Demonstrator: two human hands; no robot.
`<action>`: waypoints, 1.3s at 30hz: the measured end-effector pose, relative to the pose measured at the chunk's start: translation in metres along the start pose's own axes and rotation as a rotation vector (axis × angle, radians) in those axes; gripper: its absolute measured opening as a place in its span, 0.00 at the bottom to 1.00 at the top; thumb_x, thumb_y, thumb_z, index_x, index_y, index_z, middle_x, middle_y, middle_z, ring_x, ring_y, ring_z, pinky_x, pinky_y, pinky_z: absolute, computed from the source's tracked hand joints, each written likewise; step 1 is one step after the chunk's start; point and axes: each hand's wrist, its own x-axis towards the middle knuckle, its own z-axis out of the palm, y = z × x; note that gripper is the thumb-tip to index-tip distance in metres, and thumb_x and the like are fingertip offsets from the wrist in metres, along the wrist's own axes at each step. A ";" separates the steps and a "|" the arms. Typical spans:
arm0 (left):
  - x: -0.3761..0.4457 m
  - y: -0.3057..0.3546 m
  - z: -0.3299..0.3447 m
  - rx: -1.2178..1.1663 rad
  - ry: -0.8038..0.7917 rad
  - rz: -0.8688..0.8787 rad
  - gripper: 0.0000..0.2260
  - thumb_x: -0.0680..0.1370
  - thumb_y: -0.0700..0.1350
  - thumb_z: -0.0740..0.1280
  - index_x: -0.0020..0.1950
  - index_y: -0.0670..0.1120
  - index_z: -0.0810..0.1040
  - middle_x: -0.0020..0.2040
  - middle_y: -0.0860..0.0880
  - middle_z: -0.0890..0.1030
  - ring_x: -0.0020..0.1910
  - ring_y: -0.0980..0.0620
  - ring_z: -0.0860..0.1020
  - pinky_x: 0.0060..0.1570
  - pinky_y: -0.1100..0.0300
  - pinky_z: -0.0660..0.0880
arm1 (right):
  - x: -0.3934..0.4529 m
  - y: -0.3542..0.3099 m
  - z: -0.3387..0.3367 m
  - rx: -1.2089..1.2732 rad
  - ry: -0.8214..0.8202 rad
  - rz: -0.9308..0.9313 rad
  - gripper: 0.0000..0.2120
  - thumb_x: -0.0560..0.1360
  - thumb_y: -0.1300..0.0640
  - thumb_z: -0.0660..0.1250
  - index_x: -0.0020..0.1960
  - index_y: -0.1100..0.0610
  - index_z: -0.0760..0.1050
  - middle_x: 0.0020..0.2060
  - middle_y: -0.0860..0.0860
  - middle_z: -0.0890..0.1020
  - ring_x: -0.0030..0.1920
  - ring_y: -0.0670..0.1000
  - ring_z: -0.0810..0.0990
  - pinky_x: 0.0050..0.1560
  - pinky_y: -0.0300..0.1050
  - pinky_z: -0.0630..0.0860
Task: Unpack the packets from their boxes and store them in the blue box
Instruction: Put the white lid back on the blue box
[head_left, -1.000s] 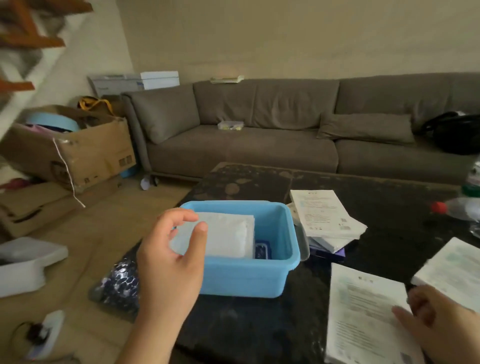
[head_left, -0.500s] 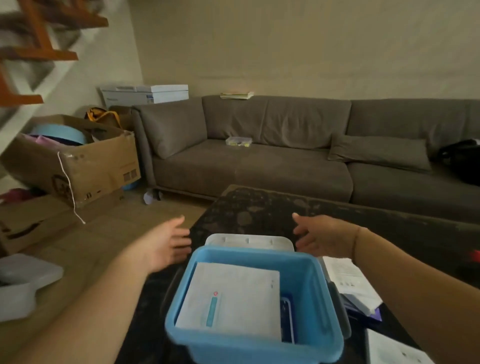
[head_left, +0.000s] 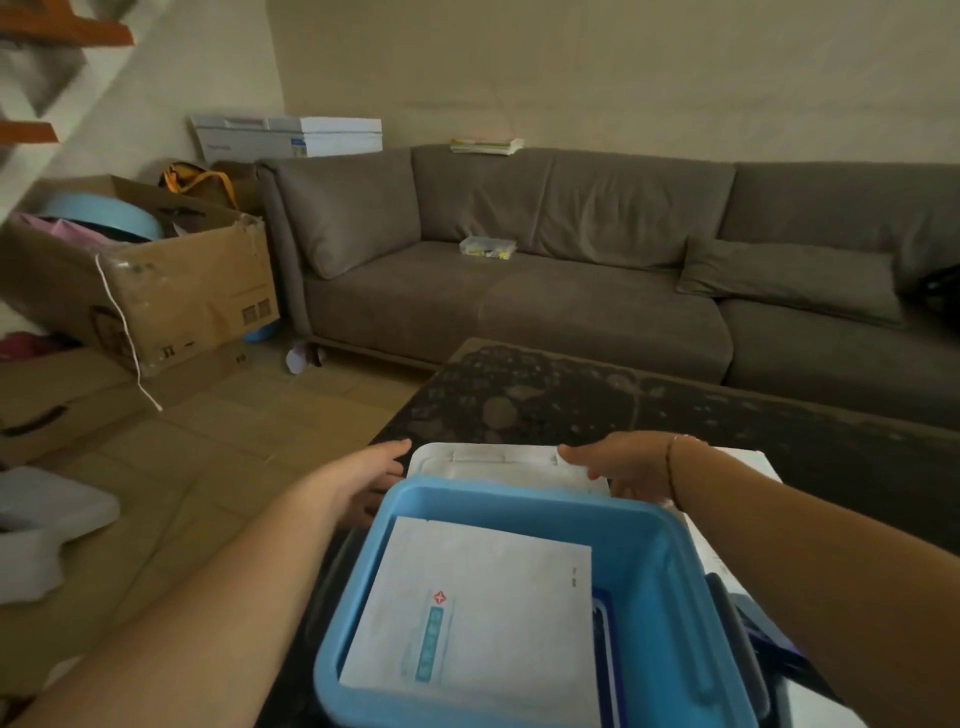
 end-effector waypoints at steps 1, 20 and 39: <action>-0.005 0.001 0.001 -0.031 0.017 0.024 0.25 0.83 0.57 0.58 0.74 0.42 0.68 0.70 0.43 0.74 0.55 0.47 0.76 0.54 0.51 0.72 | -0.003 -0.002 0.000 0.012 0.020 -0.035 0.33 0.79 0.39 0.59 0.75 0.58 0.60 0.74 0.57 0.66 0.71 0.63 0.69 0.67 0.57 0.70; -0.138 -0.036 0.029 -0.376 0.190 0.637 0.36 0.73 0.72 0.53 0.77 0.55 0.62 0.74 0.48 0.70 0.72 0.49 0.69 0.71 0.49 0.63 | -0.155 0.091 0.018 0.555 0.373 -0.612 0.36 0.74 0.29 0.46 0.73 0.50 0.65 0.71 0.46 0.71 0.71 0.50 0.69 0.70 0.51 0.61; -0.152 -0.122 0.038 0.274 0.490 0.821 0.17 0.81 0.45 0.64 0.70 0.48 0.74 0.68 0.57 0.74 0.67 0.59 0.71 0.67 0.60 0.68 | -0.175 0.166 0.086 0.014 0.640 -0.663 0.09 0.76 0.41 0.64 0.56 0.39 0.70 0.58 0.37 0.74 0.58 0.44 0.74 0.52 0.35 0.72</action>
